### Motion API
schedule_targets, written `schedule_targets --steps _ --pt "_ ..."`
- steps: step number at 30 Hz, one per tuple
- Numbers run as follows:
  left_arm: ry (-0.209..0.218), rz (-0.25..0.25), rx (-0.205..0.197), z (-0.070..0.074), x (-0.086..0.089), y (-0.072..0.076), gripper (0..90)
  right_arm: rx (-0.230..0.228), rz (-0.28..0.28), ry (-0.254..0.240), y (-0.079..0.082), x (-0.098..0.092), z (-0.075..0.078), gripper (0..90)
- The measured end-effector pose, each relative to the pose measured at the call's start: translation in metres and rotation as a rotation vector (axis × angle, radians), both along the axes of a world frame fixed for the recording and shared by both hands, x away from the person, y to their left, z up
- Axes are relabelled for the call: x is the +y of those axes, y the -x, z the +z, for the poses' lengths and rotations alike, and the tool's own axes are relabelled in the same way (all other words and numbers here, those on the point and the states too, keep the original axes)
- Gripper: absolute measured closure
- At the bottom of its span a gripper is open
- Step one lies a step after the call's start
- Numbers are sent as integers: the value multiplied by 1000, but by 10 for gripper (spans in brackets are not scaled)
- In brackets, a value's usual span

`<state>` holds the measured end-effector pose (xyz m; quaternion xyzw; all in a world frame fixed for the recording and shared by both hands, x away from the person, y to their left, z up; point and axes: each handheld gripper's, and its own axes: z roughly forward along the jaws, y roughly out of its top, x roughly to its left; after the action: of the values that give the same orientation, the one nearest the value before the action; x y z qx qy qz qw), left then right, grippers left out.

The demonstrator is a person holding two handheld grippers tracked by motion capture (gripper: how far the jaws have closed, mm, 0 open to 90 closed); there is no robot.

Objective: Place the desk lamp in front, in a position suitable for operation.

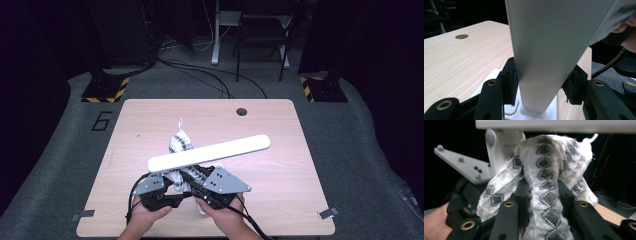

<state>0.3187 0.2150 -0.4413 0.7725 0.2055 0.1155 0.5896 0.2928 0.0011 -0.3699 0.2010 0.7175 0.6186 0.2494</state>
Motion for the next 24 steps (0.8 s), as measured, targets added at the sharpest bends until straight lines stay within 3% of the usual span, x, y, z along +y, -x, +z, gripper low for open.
schedule_targets --steps 4,8,14,16,24 --pt "-10 7 3 1 0 1 527 -31 9 -23 3 4 8 692" --pt "-9 6 5 1 0 1 528 -10 25 -33 3 5 9 713" --pt "0 13 15 2 -2 2 527 16 22 -12 2 1 -1 733" --pt "-13 8 7 2 -3 2 527 28 18 -24 3 -1 -3 737" --pt "-20 25 8 3 -4 2 527 21 38 -63 8 2 7 740"
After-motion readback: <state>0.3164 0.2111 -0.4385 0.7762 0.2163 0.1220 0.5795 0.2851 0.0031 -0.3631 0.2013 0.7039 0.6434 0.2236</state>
